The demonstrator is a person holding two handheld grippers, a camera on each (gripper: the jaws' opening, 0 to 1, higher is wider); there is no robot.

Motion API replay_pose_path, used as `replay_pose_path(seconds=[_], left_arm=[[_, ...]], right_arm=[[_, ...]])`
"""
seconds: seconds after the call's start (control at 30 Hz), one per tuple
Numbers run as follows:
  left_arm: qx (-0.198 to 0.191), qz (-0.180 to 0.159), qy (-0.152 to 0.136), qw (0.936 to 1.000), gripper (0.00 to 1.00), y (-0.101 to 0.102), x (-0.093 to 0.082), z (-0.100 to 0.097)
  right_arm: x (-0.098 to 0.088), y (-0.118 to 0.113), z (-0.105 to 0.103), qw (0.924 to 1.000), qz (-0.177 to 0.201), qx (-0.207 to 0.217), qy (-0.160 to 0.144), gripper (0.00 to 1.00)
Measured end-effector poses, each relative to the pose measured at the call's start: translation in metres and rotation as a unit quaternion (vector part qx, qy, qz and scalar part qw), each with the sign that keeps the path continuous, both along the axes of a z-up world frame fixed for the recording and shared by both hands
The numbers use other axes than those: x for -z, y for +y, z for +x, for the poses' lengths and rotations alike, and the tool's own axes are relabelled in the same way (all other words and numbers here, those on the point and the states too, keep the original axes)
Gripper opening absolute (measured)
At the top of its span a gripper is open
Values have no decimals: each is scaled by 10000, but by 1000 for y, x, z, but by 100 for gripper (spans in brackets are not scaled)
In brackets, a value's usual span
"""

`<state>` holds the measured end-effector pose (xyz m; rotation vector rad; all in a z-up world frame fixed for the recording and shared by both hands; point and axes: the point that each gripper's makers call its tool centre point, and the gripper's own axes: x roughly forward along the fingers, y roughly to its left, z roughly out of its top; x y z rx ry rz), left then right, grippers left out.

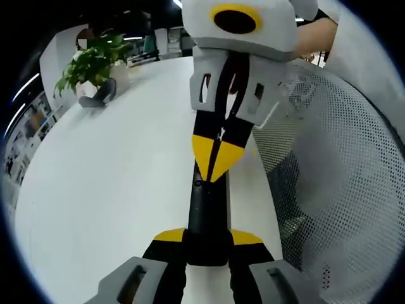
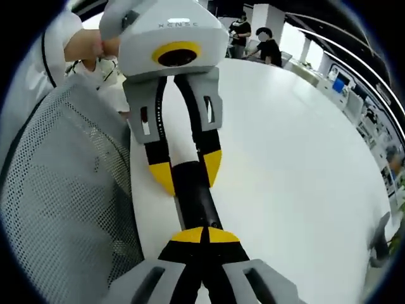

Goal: Press the specified remote control buttons in sequence, fully releasing each button before pressing the next.

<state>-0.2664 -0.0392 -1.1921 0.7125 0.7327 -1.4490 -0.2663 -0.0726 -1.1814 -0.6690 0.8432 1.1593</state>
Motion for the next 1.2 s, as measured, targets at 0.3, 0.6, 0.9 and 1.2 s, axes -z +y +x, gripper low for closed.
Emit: replay_pose_path(seconds=[0.3, 0.6, 0.9, 1.2], left_arm=[[15, -1, -11, 10000, 24, 0, 0, 0], [-3, -8, -10, 10000, 24, 0, 0, 0], [-53, -54, -7, 10000, 24, 0, 0, 0], [-56, -75, -9, 10000, 24, 0, 0, 0]], right_arm=[[3, 6, 3, 9986, -447, -278, -69, 0], [1, 3, 4, 9996, -208, -79, 172, 0], [1, -1, 10, 9990, -119, 88, 419, 0], [5, 2, 15, 9939, -470, 213, 977, 0]])
